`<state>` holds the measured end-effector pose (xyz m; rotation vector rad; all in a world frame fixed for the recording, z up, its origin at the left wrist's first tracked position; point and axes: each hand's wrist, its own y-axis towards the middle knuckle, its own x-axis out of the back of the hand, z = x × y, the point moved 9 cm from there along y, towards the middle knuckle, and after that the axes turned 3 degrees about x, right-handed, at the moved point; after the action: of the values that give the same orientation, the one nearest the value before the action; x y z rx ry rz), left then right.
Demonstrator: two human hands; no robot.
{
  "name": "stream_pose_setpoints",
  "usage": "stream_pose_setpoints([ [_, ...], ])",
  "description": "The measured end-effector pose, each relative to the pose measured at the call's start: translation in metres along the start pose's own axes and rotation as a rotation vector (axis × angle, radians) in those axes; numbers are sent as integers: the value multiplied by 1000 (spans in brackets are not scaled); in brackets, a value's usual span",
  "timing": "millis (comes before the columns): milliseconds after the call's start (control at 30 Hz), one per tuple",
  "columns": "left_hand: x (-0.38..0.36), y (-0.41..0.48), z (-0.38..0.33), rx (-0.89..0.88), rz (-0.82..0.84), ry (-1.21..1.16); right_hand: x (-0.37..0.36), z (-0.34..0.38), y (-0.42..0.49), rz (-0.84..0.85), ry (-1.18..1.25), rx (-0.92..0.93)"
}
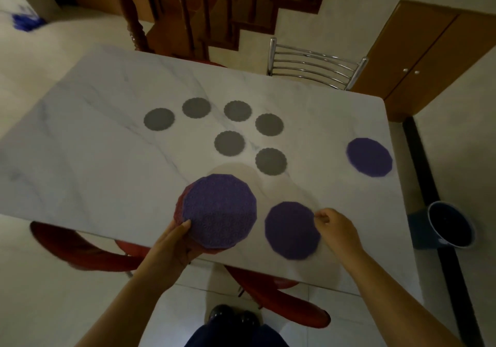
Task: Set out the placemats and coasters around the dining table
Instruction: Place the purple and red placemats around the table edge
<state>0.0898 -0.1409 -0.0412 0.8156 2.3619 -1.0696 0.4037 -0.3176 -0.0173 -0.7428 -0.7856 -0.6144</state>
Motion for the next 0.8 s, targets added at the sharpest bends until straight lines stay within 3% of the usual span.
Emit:
stream_pose_setpoints([
  [233, 21, -12, -35, -89, -9, 26, -61, 162, -25, 217, 545, 216],
  [367, 54, -12, -64, -81, -7, -11, -96, 217, -36, 247, 600, 227],
  [500, 98, -7, -102, -35, -27, -19, -120, 266, -41, 151, 587, 265],
  [800, 192, -10, -197, 11, -2, 54, -193, 347, -59, 80, 912, 17],
])
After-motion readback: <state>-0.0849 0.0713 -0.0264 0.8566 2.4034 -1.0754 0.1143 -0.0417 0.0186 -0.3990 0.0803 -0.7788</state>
